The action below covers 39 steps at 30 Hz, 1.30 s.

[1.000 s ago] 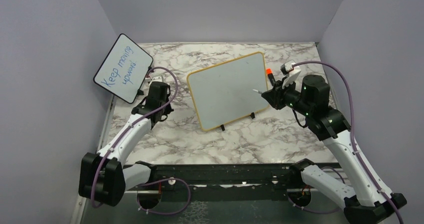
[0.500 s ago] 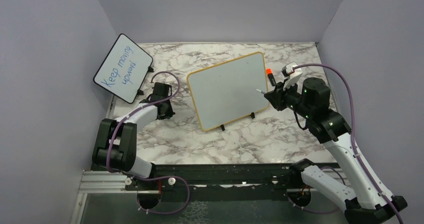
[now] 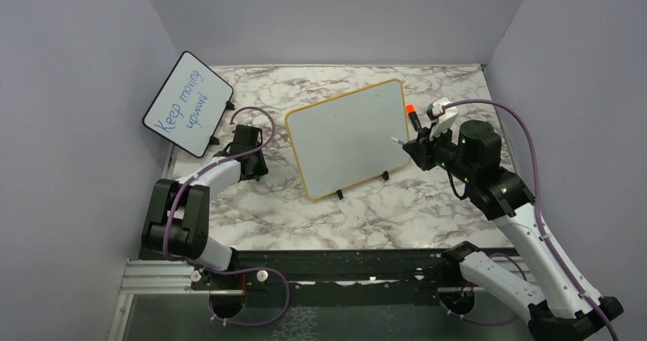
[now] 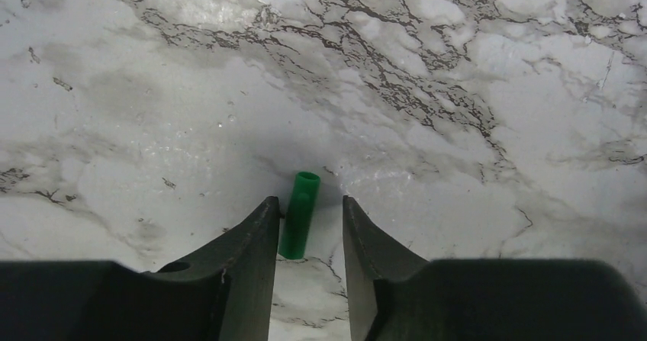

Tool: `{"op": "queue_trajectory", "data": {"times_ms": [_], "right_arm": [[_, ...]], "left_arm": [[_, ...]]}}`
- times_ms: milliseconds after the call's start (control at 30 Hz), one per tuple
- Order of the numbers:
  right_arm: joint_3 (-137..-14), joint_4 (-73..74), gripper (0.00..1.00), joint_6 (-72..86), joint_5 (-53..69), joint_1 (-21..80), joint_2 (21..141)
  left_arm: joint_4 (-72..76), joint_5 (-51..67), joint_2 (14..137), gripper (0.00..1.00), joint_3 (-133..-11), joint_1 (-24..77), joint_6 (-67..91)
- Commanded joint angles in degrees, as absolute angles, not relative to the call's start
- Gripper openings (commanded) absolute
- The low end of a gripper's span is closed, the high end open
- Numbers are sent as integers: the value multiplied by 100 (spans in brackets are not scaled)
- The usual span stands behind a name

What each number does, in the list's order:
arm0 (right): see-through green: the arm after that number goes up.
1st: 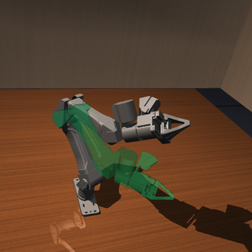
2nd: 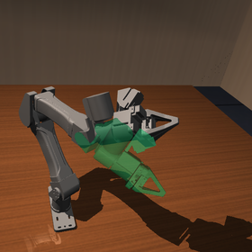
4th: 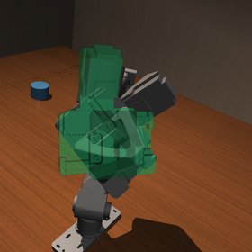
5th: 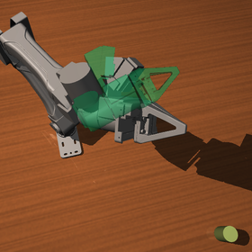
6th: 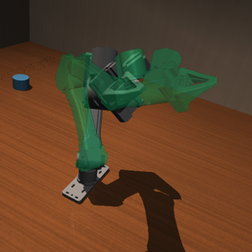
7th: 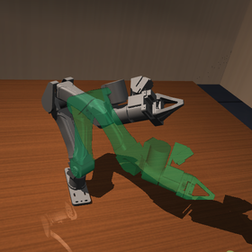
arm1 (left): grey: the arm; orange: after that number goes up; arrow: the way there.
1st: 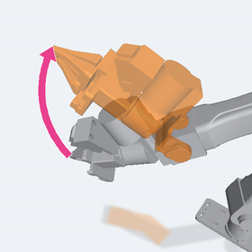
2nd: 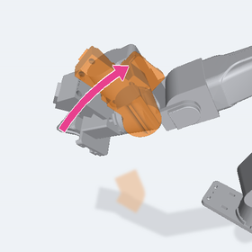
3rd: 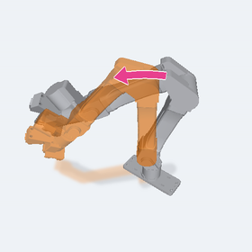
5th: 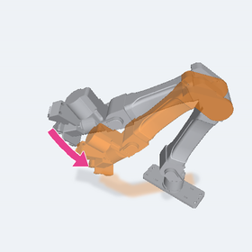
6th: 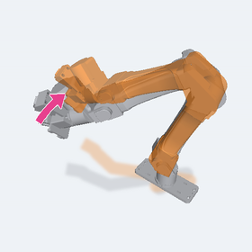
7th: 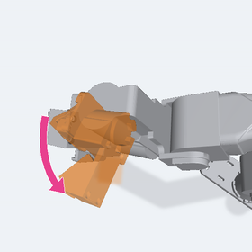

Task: Write a sentence on the whiteboard
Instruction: Place the pen cap at the center of the board.

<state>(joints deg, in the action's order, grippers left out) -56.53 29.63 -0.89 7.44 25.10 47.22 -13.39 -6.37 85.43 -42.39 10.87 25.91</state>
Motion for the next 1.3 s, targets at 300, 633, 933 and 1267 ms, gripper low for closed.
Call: {"op": "queue_trajectory", "data": {"times_ms": [300, 633, 933, 1267], "right_arm": [[-5338, 2740, 0, -220, 447, 2996, 4224], [-5575, 2590, 0, -411, 163, 3111, 4571], [-5673, 2116, 0, -415, -980, 3269, 5040], [-5179, 1217, 0, -560, -608, 3603, 5044]], "left_arm": [[-1877, -987, 7238, 60, -4193, 1055, 2512], [-1530, -415, 6419, 87, -4224, 975, 2388], [-1158, -464, 6182, 96, -4638, 1578, 1927], [-1243, -31, 5334, 95, -4865, 1069, 2569]]}}
